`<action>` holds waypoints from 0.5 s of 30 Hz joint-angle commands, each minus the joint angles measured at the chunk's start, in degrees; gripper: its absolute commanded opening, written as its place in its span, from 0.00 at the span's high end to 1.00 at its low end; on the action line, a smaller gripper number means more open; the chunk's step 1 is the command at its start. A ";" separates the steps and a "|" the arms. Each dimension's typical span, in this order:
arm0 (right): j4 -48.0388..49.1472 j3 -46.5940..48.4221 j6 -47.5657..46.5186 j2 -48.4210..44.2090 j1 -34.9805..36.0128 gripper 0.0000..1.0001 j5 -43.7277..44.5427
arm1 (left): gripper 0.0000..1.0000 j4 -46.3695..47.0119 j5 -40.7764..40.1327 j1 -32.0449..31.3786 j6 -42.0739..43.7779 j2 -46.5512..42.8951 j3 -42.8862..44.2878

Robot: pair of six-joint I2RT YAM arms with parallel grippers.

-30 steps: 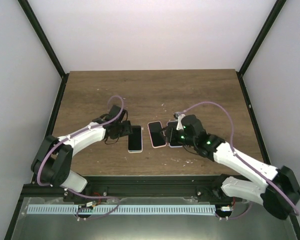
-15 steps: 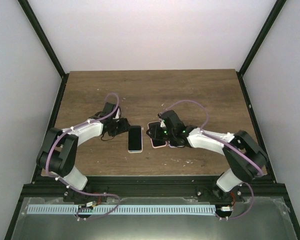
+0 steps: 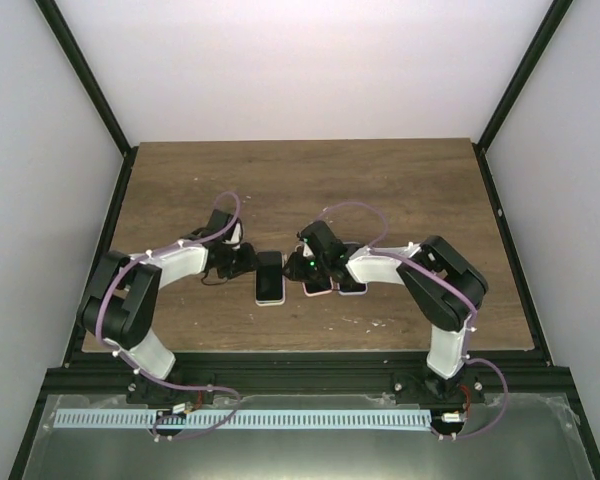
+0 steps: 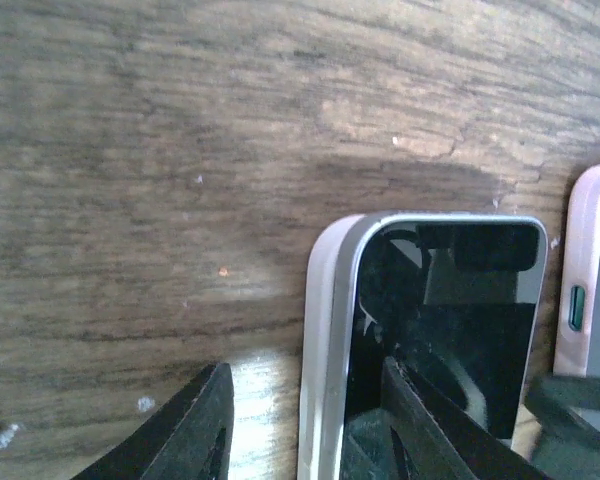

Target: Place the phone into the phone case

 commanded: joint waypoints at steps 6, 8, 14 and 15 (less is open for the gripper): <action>0.87 0.79 -0.17 5.04 1.43 0.85 -0.48 | 0.61 1.94 7.14 0.05 -2.65 -3.75 -6.25; 1.32 -0.06 0.10 4.92 1.52 0.87 -0.27 | 0.61 3.48 10.45 0.06 -3.94 -4.68 -7.41; 3.24 -2.37 1.14 4.00 1.91 0.91 -0.81 | 0.71 4.93 11.48 -1.09 -6.38 -6.74 -9.41; 3.75 -2.65 1.46 3.79 1.90 0.91 -1.20 | 0.72 5.29 11.73 -1.40 -6.70 -6.29 -9.69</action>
